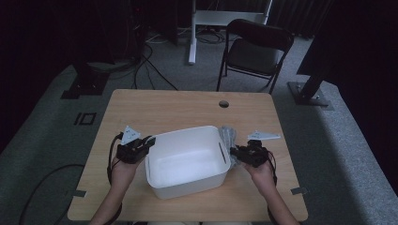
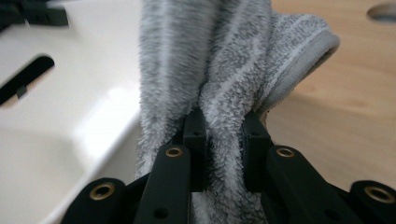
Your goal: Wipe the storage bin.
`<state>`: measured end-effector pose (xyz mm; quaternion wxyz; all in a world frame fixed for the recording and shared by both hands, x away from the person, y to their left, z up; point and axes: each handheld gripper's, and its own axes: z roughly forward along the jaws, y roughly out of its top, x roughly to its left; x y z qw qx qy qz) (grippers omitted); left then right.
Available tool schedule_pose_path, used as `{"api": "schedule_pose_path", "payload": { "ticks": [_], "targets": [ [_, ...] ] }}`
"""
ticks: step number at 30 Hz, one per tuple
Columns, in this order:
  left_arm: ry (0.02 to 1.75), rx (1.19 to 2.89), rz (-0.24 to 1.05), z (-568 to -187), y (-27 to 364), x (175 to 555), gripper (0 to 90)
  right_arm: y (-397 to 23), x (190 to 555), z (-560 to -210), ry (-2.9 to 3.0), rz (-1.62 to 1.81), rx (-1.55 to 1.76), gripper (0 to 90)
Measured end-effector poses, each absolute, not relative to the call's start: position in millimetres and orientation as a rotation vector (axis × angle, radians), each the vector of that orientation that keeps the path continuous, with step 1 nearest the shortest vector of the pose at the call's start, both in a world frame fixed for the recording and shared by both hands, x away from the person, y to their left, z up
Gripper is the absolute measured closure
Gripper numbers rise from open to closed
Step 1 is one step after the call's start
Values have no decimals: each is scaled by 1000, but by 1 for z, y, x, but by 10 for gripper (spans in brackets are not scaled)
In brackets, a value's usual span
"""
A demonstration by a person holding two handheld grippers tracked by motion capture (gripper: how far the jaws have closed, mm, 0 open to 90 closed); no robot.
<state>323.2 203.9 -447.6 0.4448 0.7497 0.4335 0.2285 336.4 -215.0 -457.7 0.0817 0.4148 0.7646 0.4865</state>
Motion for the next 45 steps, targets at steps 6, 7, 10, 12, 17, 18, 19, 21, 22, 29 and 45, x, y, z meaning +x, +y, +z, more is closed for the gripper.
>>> {"api": "schedule_pose_path", "payload": {
  "ticks": [6,7,10,12,17,18,19,21,22,29,45],
  "targets": [
    [1070,1862,562,-448,204,324,791,-213,345,-442,2263,1467,1200,773],
    [1071,1861,561,-448,204,324,791,-211,347,-443,2276,1459,1192,774],
    [1082,1856,568,-448,202,324,791,-209,349,-445,2294,1456,1193,775],
    [1083,1855,570,-448,202,324,791,-208,350,-449,2301,1460,1202,775],
    [1088,1852,574,-448,202,324,791,-207,353,-460,2315,1446,1228,776],
    [1087,1852,573,-448,202,324,791,-206,353,-462,2320,1436,1233,776],
    [1086,1853,572,-448,202,324,791,-206,354,-463,2325,1432,1235,776],
    [1086,1852,570,-448,202,324,790,-207,355,-464,2330,1427,1243,776],
    [1084,1854,569,-448,202,324,790,-207,355,-463,2330,1421,1239,775],
    [1073,1864,564,-447,203,325,790,-211,357,-447,2285,1442,1209,774],
    [1091,1854,579,-448,200,325,791,-205,372,-453,2331,1454,1211,777]
  ]
}}
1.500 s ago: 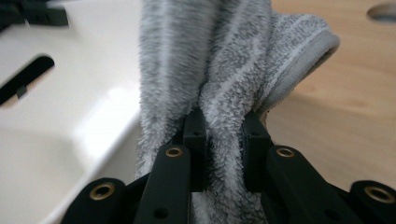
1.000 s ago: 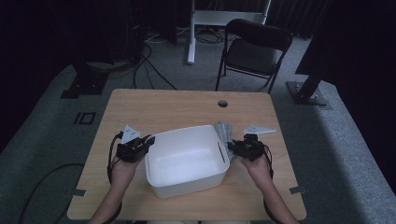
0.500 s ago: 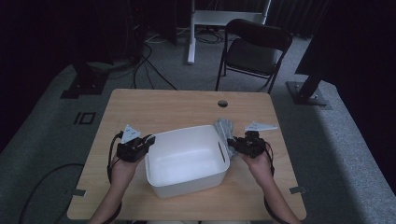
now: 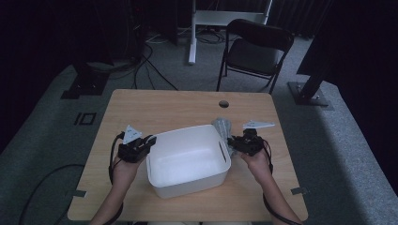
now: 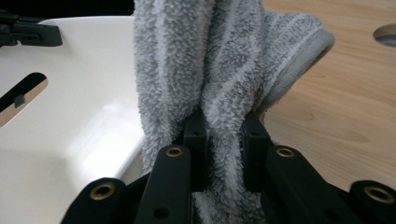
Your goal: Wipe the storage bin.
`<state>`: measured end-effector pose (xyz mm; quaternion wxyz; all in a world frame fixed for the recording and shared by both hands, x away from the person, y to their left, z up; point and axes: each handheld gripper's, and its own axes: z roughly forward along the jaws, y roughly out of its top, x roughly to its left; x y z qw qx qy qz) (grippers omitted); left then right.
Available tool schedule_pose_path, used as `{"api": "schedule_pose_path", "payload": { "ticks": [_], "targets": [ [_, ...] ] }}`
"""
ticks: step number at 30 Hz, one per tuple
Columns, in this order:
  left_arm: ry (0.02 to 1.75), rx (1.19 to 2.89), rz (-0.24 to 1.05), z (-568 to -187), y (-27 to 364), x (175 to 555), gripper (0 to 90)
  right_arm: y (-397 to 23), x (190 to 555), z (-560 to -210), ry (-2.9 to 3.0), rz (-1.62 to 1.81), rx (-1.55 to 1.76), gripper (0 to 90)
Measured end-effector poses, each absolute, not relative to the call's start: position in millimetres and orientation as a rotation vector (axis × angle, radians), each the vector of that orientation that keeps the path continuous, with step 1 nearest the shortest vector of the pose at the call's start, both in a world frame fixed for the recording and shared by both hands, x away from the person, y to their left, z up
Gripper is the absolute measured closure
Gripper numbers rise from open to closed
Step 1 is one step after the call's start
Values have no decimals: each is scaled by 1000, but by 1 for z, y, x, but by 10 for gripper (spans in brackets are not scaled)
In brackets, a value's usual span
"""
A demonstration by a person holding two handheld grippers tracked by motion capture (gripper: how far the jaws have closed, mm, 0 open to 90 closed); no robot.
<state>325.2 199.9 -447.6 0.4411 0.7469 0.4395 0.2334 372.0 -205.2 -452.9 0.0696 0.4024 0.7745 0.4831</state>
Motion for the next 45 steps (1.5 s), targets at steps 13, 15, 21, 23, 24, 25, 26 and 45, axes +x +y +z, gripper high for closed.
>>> {"api": "schedule_pose_path", "payload": {
  "ticks": [13,15,21,23,24,25,26,45],
  "targets": [
    [1082,1857,571,-448,201,326,789,-211,375,-450,2293,1475,1234,774],
    [1081,1859,571,-448,201,326,789,-211,376,-442,2277,1492,1207,773],
    [1080,1865,575,-447,200,326,789,-205,383,-435,2308,1450,1166,773],
    [1086,1862,577,-447,200,327,790,-205,386,-437,2328,1458,1171,774],
    [1087,1862,577,-447,199,328,789,-205,388,-438,2333,1468,1180,774],
    [1088,1861,577,-447,199,328,790,-206,389,-440,2332,1489,1195,775],
    [1089,1859,578,-447,199,328,790,-206,389,-442,2333,1496,1199,775],
    [1090,1840,568,-448,201,327,786,-213,395,-460,2344,1452,1272,772]
  ]
}}
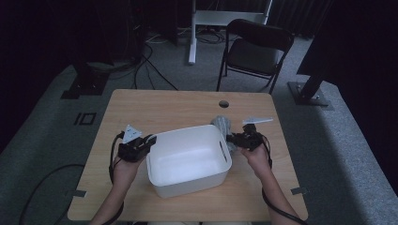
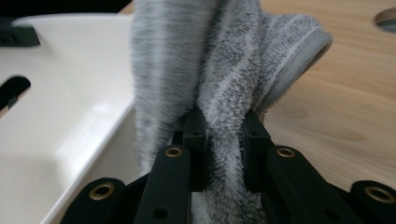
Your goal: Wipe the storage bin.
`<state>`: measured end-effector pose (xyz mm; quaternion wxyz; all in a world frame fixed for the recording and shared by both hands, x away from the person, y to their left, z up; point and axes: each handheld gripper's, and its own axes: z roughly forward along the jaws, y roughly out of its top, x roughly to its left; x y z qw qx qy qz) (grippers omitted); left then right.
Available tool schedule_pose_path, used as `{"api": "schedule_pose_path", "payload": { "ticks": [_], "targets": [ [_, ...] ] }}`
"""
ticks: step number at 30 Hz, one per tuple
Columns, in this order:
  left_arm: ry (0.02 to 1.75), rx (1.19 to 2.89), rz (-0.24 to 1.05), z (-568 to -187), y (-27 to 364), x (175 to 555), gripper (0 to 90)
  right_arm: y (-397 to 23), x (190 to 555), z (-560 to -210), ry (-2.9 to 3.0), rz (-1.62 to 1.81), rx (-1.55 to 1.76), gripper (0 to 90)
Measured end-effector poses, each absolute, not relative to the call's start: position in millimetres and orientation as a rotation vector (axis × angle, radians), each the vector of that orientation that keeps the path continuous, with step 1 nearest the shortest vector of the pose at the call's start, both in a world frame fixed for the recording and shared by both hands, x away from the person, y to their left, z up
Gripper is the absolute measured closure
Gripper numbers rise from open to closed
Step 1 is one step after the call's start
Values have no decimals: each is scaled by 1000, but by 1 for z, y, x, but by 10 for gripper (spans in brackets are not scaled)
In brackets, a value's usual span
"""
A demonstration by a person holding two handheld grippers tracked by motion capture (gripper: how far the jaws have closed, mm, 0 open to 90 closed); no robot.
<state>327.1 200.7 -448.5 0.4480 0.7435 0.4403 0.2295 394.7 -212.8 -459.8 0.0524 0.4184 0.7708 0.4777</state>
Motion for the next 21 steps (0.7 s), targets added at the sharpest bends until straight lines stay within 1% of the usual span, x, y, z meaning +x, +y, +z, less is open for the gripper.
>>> {"api": "schedule_pose_path", "payload": {
  "ticks": [7,13,15,21],
  "targets": [
    [1096,1834,583,-448,200,327,787,-235,383,-447,2261,1494,1291,771],
    [1110,1827,595,-448,201,327,787,-247,363,-435,2219,1464,1249,771],
    [1111,1827,595,-448,202,327,786,-250,358,-434,2213,1448,1246,770],
    [1116,1830,608,-448,201,327,786,-261,339,-438,2210,1537,1262,770]
  ]
}}
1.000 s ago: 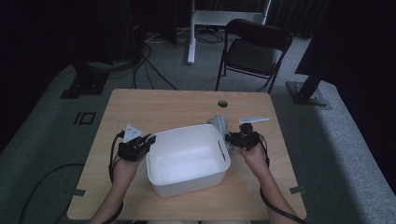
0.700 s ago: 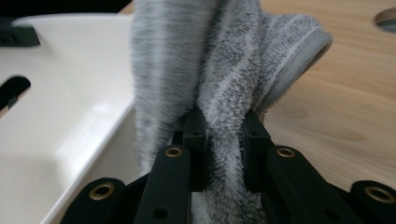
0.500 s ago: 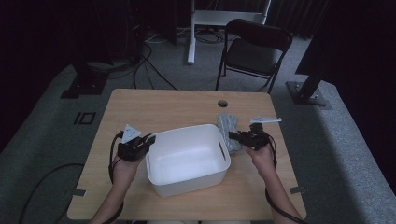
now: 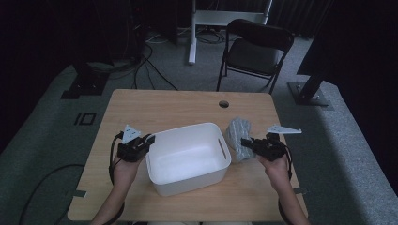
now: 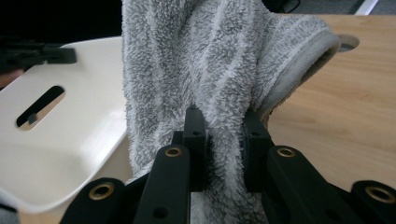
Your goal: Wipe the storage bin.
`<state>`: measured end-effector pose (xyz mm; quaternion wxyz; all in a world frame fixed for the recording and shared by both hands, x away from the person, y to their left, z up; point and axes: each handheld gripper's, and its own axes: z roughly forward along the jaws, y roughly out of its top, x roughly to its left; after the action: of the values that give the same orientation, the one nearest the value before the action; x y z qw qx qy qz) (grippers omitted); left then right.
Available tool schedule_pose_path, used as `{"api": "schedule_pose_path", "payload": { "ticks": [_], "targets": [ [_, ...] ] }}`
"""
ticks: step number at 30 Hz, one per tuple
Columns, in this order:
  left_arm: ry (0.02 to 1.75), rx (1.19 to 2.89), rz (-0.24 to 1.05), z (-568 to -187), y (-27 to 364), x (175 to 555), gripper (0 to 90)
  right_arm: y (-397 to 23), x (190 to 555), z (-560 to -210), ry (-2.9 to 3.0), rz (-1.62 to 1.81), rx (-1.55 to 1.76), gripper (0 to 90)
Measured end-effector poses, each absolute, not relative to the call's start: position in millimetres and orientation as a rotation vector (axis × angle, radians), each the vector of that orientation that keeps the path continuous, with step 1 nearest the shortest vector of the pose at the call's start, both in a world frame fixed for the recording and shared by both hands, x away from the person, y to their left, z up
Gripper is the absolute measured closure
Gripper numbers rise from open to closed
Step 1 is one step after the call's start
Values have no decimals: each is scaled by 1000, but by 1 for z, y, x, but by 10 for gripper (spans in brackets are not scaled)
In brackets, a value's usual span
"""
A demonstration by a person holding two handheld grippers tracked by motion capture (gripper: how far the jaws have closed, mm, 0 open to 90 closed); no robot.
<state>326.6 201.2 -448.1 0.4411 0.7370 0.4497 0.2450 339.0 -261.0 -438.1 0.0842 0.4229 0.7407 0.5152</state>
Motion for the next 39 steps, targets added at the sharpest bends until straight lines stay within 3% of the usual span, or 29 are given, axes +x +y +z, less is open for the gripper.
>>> {"api": "schedule_pose_path", "payload": {
  "ticks": [13,23,39],
  "targets": [
    [1123,1833,620,-448,201,326,787,-258,295,-456,2295,1528,1252,767],
    [1131,1827,631,-448,199,325,787,-229,298,-469,2356,1447,1207,768],
    [1135,1838,633,-447,198,326,788,-217,314,-500,2425,1320,1274,773]
  ]
}}
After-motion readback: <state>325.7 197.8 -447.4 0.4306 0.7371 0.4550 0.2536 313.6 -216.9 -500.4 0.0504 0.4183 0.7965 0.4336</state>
